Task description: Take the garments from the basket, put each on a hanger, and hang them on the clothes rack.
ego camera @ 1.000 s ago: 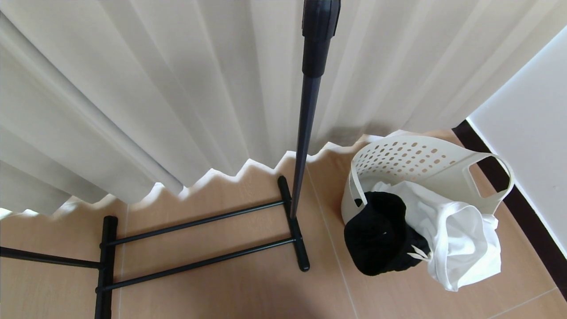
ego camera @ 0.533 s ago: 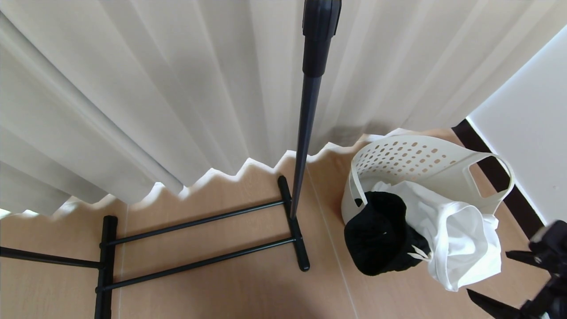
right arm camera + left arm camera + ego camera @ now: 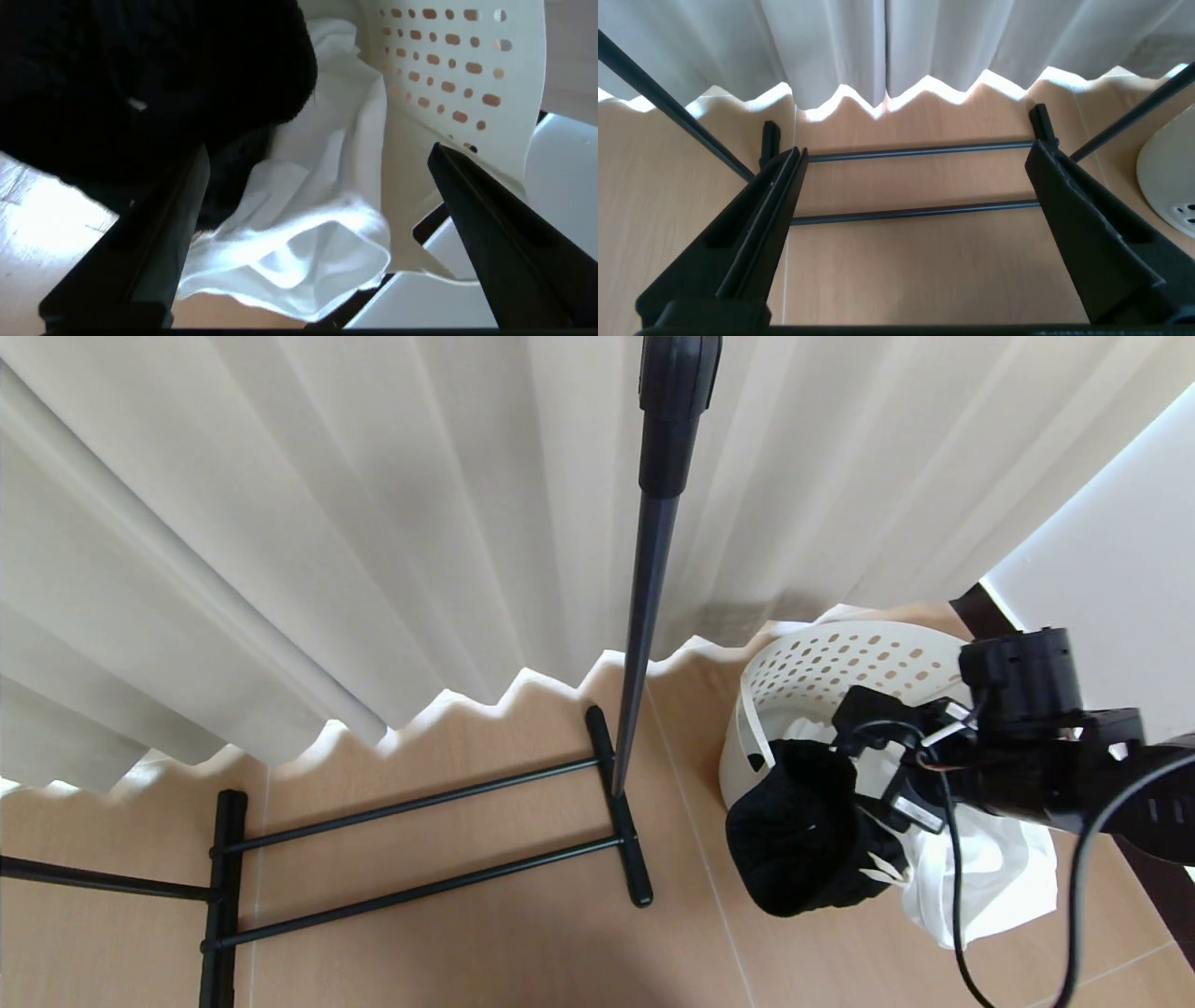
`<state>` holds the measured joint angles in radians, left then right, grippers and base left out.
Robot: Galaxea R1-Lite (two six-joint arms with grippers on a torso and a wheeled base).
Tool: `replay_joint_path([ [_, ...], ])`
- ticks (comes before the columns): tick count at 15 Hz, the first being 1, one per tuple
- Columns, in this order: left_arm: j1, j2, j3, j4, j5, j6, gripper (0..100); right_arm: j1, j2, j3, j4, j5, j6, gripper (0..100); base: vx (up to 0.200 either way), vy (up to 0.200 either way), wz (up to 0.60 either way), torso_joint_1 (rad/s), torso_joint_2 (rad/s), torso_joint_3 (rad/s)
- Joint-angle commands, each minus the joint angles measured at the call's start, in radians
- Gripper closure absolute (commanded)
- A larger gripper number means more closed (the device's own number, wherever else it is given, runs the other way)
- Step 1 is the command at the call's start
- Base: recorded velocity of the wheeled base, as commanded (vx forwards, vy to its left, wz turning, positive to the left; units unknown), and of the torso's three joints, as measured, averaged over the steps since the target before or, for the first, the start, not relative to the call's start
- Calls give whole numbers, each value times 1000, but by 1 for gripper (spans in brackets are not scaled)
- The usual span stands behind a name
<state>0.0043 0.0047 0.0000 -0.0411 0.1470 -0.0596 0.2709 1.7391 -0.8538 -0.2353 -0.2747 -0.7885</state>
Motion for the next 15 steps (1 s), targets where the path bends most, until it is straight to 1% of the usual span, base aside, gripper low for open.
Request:
replay_joint_path([
  [1,0,1,0,0,0,0,0,1,212,-77,-93,-23,-14,0,0,0,0,0,0,0],
  [3,0,1,0,0,0,0,0,-2,263,-99,-151,-23,-12,0,0,0,0,0,0,0],
  [8,0,1,0,0,0,0,0,-32,344,-189,-157,-21,-8,0,0,0,0,0,0,0],
  [10,0,1,0,0,0,0,0,-39,359,-198,-165,-17,-6,0,0,0,0,0,0,0],
  [12,0,1,0,0,0,0,0,-44,390,-195,-216,-14,-8,0,0,0,0,0,0,0],
  [13,0,1,0,0,0,0,0,-44,418,-194,-292,-15,-6,100,0,0,0,0,0,0],
  [14,0,1,0,0,0,0,0,-44,431,-186,-323,-14,-6,100,0,0,0,0,0,0],
  [15,0,1,0,0,0,0,0,-44,425,-169,-326,-11,-5,100,0,0,0,0,0,0],
])
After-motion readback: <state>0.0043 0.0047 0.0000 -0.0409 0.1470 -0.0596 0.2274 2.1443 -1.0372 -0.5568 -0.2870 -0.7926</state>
